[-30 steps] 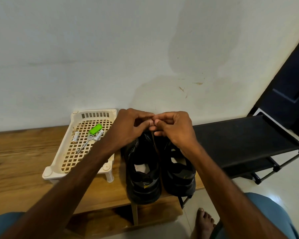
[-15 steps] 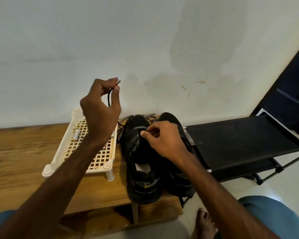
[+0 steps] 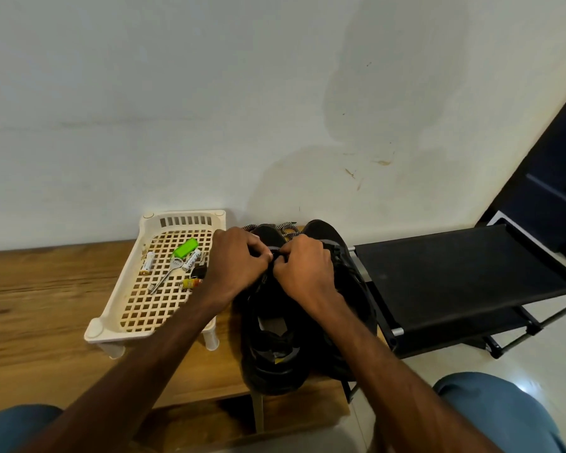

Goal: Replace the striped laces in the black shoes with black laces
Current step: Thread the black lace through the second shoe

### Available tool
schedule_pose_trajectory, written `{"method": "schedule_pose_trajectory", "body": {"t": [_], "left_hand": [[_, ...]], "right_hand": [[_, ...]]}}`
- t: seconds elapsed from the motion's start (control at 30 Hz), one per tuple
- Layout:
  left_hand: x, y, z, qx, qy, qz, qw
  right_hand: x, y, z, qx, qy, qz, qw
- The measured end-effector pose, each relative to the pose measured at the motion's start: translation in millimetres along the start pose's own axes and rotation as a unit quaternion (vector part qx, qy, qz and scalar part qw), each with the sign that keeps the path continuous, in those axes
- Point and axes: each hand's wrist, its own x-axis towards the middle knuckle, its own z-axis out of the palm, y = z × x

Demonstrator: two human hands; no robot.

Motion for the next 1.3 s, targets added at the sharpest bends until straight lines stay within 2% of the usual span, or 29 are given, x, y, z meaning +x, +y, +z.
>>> {"method": "schedule_pose_trajectory", "body": {"t": [0.2,0.7,0.83,1.03,1.3], "left_hand": [[-2,2,15,-0.033,0.016,-0.026,0.999],[9,-2,9,0.054,-0.048,-0.024,0.997],[6,-1,14,0.054,-0.031,-0.038,0.997],[2,-5,20,-0.009,-0.008,-0.069,0.998],[4,-3,26,0.041,-0.001,-0.092,0.995]], "right_hand": [[-4,6,-2,0.006,0.008,0.004,1.0],[-4,5,-1,0.014,0.022,0.008,1.0],[-4,5,0,0.012,0.02,0.007,1.0],[-4,4,-2,0.014,0.006,0.012,1.0],[-4,4,-1,0.015,0.005,0.015,1.0]]}}
